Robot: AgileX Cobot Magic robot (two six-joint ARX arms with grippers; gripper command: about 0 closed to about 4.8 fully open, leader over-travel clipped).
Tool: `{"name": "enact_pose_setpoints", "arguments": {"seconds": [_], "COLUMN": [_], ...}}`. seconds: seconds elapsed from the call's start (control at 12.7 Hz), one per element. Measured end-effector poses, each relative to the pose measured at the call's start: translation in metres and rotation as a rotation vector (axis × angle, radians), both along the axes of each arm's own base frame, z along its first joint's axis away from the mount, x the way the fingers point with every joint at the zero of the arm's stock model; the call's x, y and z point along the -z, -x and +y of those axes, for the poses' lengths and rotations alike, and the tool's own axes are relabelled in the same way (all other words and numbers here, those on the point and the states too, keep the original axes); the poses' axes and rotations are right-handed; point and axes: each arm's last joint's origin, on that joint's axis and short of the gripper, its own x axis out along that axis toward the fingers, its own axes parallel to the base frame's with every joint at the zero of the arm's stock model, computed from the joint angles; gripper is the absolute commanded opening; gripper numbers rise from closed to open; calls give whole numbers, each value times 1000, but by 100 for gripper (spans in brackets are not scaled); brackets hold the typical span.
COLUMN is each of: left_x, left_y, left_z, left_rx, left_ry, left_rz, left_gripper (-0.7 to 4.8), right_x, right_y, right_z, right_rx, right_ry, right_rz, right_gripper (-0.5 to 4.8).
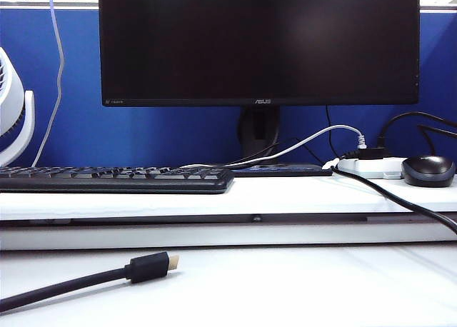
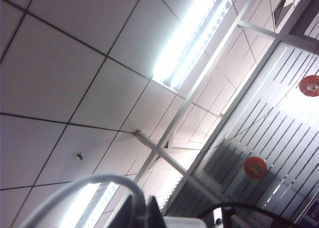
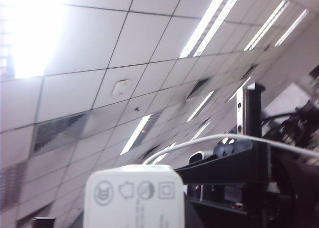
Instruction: Pick up the Type-C charging cable and the charging base, insert one end of the Type-C charger into the corresponding slot on the base, and finally place the plugged-in charger back on the table.
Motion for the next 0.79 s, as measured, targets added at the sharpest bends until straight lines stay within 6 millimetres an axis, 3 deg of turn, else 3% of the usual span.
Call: {"name": "enact_pose_setpoints", "arguments": {"seconds": [0.79], "left_x": [0], "left_y": [4], "left_z": [1], "left_rx": [-17], "left_ry": [-57], "left_rz": [-72], "left_gripper": [-6], "right_x": [0], "right_y": [5], "right_z": [2], "right_rx": [-86], "right_ry": [10], "right_rz": [26], "right_gripper": [-5]}}
